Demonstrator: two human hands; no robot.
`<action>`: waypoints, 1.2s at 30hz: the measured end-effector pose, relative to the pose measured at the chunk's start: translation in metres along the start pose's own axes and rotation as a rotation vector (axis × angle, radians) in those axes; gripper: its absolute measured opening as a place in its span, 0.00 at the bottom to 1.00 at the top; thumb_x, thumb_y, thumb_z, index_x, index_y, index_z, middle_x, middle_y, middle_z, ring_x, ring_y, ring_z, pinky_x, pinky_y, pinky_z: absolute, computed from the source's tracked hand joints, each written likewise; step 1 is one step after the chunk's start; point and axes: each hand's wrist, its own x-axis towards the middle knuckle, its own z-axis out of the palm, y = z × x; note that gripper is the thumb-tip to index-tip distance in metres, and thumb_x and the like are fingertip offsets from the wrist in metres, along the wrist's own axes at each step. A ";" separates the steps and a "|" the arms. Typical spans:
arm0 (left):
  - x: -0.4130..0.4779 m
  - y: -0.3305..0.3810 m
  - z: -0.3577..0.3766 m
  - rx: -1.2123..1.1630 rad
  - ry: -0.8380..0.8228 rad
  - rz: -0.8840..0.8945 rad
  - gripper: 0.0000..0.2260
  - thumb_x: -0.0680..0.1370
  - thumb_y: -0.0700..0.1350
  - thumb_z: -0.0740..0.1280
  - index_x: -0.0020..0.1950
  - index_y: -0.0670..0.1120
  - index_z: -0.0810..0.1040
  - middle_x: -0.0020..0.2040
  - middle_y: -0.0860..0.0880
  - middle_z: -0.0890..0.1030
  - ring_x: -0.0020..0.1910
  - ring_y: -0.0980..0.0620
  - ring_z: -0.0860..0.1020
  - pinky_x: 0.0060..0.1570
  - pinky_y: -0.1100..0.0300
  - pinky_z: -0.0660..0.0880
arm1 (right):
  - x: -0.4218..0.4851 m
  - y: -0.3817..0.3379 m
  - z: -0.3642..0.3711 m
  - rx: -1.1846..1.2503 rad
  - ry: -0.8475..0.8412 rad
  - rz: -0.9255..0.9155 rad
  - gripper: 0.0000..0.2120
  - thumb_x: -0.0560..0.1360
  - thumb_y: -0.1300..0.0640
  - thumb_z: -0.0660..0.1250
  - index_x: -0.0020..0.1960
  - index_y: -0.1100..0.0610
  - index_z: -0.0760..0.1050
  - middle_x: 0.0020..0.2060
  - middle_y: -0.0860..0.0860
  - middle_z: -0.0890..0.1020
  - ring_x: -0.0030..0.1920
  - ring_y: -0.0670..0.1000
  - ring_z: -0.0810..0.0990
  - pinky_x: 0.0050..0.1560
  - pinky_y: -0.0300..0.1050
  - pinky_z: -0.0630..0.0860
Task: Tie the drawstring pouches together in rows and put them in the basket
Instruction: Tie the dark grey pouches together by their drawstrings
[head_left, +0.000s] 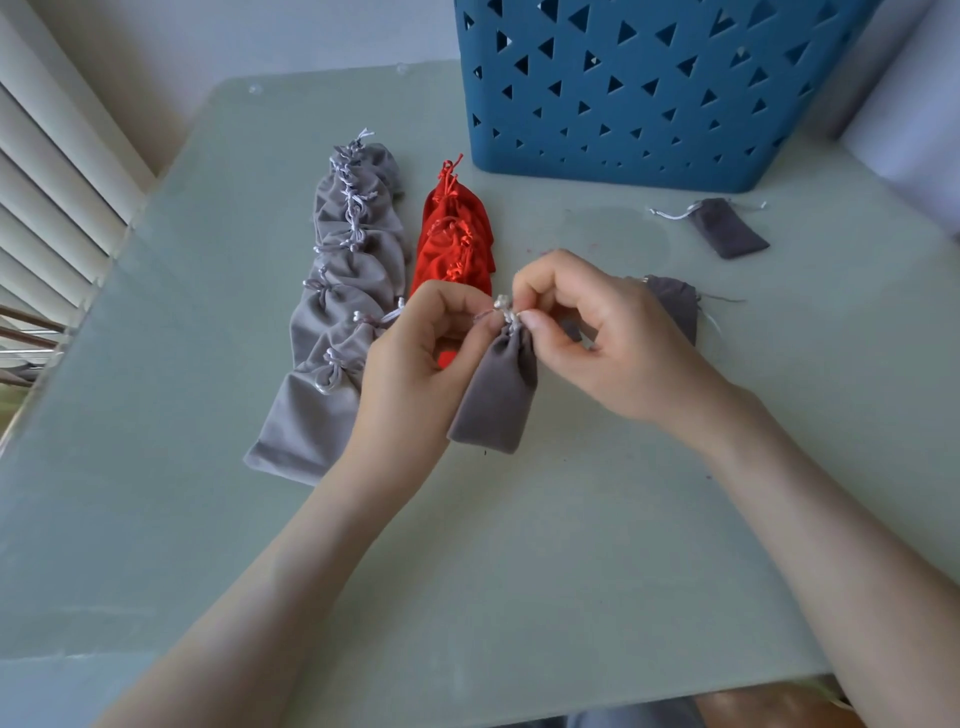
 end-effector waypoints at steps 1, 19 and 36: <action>0.000 0.000 0.000 -0.015 -0.004 -0.008 0.04 0.72 0.52 0.68 0.43 0.54 0.77 0.40 0.52 0.80 0.43 0.51 0.79 0.49 0.47 0.75 | 0.000 0.000 0.001 0.016 -0.009 0.007 0.05 0.75 0.58 0.60 0.48 0.49 0.68 0.36 0.48 0.76 0.32 0.53 0.72 0.36 0.44 0.71; -0.003 0.005 -0.003 0.174 0.034 0.097 0.03 0.75 0.44 0.68 0.44 0.48 0.75 0.38 0.60 0.79 0.38 0.62 0.77 0.41 0.69 0.71 | 0.003 0.001 -0.003 0.480 -0.103 0.312 0.03 0.73 0.59 0.66 0.45 0.52 0.77 0.38 0.43 0.81 0.41 0.43 0.77 0.47 0.41 0.74; 0.001 0.008 -0.005 0.025 0.029 -0.039 0.02 0.73 0.44 0.68 0.41 0.47 0.77 0.39 0.45 0.83 0.38 0.50 0.80 0.43 0.60 0.75 | 0.002 0.004 -0.001 0.303 -0.107 0.367 0.02 0.73 0.59 0.63 0.43 0.53 0.73 0.39 0.55 0.82 0.41 0.49 0.77 0.48 0.43 0.71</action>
